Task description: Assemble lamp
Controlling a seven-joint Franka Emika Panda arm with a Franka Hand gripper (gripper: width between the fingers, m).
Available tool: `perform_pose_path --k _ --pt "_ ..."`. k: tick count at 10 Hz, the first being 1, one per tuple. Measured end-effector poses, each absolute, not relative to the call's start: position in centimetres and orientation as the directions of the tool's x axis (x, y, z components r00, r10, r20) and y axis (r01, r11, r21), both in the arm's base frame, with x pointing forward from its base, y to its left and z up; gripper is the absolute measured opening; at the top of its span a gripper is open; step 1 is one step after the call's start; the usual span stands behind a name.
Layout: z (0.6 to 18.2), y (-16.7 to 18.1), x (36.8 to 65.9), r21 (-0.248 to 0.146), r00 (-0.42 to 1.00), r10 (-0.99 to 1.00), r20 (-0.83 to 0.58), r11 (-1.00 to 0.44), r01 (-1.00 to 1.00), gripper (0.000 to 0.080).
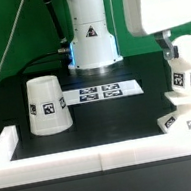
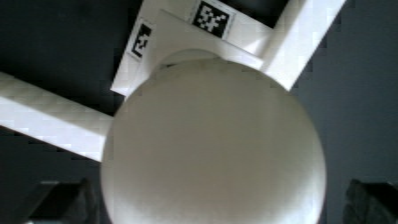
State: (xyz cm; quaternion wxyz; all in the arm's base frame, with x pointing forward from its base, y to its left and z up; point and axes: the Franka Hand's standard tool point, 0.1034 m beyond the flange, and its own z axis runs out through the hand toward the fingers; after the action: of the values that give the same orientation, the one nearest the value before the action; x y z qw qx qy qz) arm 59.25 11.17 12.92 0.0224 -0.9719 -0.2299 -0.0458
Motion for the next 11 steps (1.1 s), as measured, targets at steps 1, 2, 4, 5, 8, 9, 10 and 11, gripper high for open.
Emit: perform_pose_path --k 1,2,4,5,8,9,10,11 --pt "12.67 11.0 59.17 -0.022 0.891 0.443 0.102 -0.894 0.447 0.0699" --pt "12.47 10.96 59.0 -0.021 0.891 0.442 0.102 -0.895 0.446 0.0699" --pt "12.26 10.97 58.76 -0.022 0.891 0.443 0.098 -0.894 0.447 0.0699" --pt "12.27 10.99 58.78 -0.022 0.891 0.443 0.099 -0.894 0.447 0.0699" --pt "12.28 10.85 58.92 -0.021 0.883 0.457 0.103 -0.887 0.462 0.0577" --pt "12.27 10.85 58.92 -0.023 0.891 0.442 0.103 -0.895 0.446 0.0577" --pt "12.27 10.86 58.91 -0.025 0.896 0.432 0.103 -0.899 0.436 0.0577" --pt "12.27 10.82 58.92 -0.038 0.934 0.342 0.102 -0.937 0.347 0.0577"
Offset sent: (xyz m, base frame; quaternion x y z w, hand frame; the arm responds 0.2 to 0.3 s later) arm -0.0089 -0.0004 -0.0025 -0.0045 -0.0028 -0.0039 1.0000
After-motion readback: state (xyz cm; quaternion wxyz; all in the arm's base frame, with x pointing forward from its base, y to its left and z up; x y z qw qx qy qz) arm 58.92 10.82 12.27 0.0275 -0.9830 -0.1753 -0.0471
